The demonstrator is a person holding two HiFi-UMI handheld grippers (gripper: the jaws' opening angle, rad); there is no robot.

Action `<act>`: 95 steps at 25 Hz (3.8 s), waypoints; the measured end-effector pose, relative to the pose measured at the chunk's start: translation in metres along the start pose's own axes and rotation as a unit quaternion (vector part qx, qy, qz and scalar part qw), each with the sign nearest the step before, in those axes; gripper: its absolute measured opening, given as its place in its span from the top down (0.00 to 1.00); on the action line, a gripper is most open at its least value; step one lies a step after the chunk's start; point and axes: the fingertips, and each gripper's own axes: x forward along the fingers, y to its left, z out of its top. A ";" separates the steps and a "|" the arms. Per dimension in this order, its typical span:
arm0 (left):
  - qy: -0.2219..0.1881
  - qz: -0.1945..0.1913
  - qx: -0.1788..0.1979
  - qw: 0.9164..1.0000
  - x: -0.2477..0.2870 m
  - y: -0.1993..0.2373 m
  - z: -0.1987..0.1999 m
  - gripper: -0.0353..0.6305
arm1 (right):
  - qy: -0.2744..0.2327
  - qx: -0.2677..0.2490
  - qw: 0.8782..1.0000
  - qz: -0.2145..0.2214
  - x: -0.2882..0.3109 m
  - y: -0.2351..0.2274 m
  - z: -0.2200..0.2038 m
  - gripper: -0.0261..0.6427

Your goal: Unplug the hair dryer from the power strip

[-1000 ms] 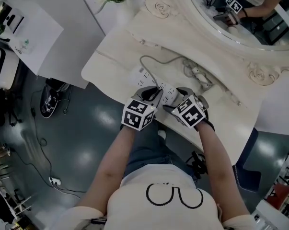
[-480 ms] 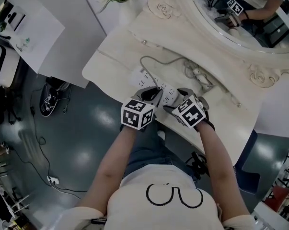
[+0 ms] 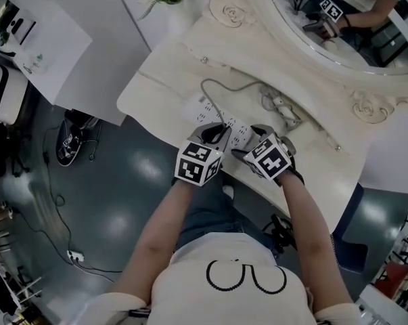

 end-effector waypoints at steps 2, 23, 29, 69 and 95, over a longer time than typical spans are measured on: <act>-0.016 0.002 -0.060 0.998 -0.002 0.003 0.003 0.88 | -0.006 0.004 1.000 -0.002 0.000 0.000 0.000 0.37; 0.037 0.006 0.112 0.993 -0.006 -0.005 -0.004 0.89 | 0.013 0.025 1.000 0.009 0.002 0.002 -0.001 0.37; 0.023 -0.021 -0.037 0.999 -0.007 0.003 0.003 0.89 | 0.007 0.031 0.999 0.015 0.002 0.004 -0.001 0.37; -0.017 -0.053 0.047 0.997 0.013 0.033 0.130 0.89 | -0.171 0.195 0.963 -0.068 -0.099 -0.055 0.037 0.95; 0.035 0.167 -0.099 0.980 -0.004 0.245 0.067 0.78 | -0.167 0.242 0.951 -0.092 -0.060 -0.067 0.067 0.96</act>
